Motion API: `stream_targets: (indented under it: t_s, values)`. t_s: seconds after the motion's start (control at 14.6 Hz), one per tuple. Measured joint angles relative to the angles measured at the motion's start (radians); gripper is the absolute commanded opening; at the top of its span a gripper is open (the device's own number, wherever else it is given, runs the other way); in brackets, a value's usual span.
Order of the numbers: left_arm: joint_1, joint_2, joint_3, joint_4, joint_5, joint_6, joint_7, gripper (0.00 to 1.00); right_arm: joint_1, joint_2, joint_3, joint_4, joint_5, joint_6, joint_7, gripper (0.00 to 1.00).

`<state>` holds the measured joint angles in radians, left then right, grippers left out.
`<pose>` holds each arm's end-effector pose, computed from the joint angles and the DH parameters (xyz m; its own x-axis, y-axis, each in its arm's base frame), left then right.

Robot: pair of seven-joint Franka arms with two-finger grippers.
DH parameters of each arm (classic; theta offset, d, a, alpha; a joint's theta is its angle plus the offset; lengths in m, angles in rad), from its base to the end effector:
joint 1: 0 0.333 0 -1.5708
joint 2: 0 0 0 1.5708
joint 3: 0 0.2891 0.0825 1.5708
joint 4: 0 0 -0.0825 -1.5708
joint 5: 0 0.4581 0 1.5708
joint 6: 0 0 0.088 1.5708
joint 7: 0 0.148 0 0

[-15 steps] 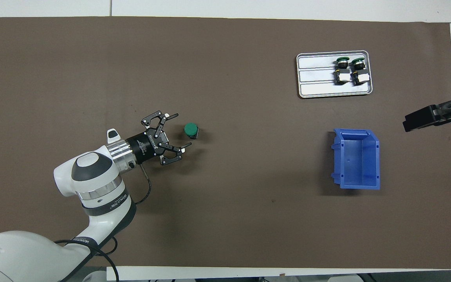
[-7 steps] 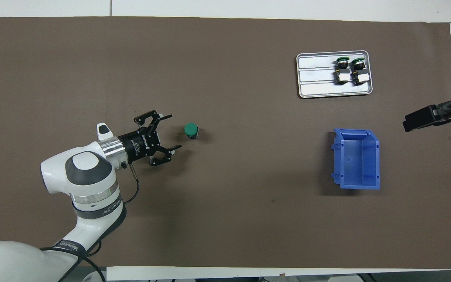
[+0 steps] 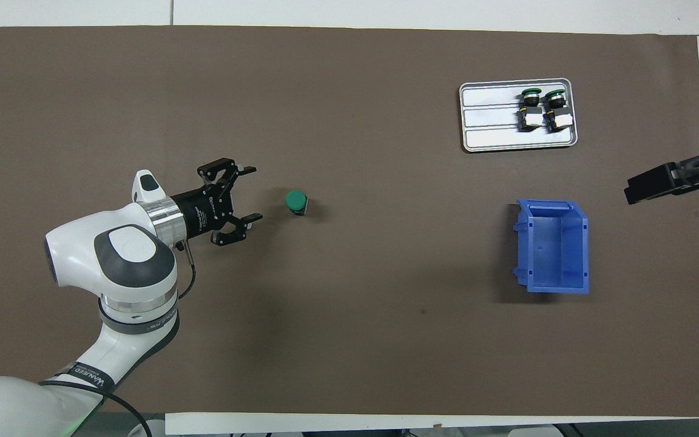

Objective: Place and press button with both arms
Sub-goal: 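Open the left gripper and draw it back from the button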

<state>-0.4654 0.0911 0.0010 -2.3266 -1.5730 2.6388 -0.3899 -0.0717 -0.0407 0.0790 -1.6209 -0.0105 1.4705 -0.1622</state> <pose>0.5280 -0.2580 0.1959 0.3708 0.7199 -0.5868 0.8776 -0.0649 0.4749 0.6008 0.0034 0.5466 0.9797 0.1672 -0.1104 0.1678 -0.9858 -0.0042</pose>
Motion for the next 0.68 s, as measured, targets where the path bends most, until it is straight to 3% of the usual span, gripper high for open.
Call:
stream_targets:
  t_s: [0.62, 0.68]
  values:
    - [0.010, -0.026, 0.002, 0.023, 0.430, -0.062, -0.004, 0.97, 0.000, 0.000, 0.000, 0.000, 0.000, 0.000, 0.000, 0.99]
    - [0.012, -0.033, 0.003, 0.026, 0.524, -0.083, -0.019, 0.91, 0.000, 0.000, 0.000, 0.000, 0.000, 0.000, 0.000, 0.99]
